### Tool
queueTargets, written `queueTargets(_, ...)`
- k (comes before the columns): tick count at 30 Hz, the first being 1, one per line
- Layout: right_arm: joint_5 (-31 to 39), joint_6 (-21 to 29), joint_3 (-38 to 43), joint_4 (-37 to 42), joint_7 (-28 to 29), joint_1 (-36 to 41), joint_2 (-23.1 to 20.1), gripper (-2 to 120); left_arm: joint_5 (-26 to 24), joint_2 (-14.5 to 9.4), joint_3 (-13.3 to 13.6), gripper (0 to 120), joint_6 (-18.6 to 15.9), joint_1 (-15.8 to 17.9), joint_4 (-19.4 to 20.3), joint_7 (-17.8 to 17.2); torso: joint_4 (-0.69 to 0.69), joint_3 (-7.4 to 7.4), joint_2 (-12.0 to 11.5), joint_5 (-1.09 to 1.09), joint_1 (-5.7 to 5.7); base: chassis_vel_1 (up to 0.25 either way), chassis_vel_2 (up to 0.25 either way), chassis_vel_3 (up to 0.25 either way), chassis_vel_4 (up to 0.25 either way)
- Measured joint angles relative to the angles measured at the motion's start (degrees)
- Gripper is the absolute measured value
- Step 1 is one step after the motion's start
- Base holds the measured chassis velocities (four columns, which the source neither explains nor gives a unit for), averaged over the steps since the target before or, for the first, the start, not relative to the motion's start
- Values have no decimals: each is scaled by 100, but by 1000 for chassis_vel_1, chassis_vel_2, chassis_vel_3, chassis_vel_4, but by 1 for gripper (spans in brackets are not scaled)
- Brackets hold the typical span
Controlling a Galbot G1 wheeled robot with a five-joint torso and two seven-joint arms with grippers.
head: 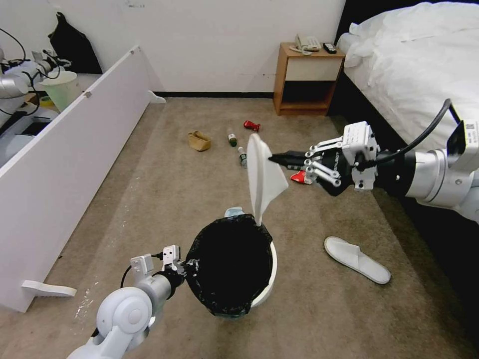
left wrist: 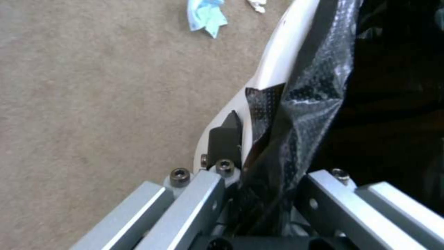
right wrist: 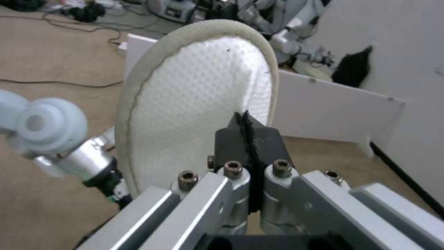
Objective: Pick up the trash bin, then pick up the garbage from the floor and place it into the trash bin.
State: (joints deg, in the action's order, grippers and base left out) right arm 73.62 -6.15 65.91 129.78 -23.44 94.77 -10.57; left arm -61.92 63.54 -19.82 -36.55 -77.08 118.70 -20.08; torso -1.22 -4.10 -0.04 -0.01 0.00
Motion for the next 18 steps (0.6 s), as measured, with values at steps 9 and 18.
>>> queueTargets(9,93,0,83,127,1,100,-272,0,-100,183,281,2,-172,368,-30,-157,0,0,0,1,0,0,0,0,0)
queueTargets(18,45,-3,106,231,-23,317,-377,0,-198,470,608,2,-311,724,-129,-350,0,0,0,0,1,0,0,0,0)
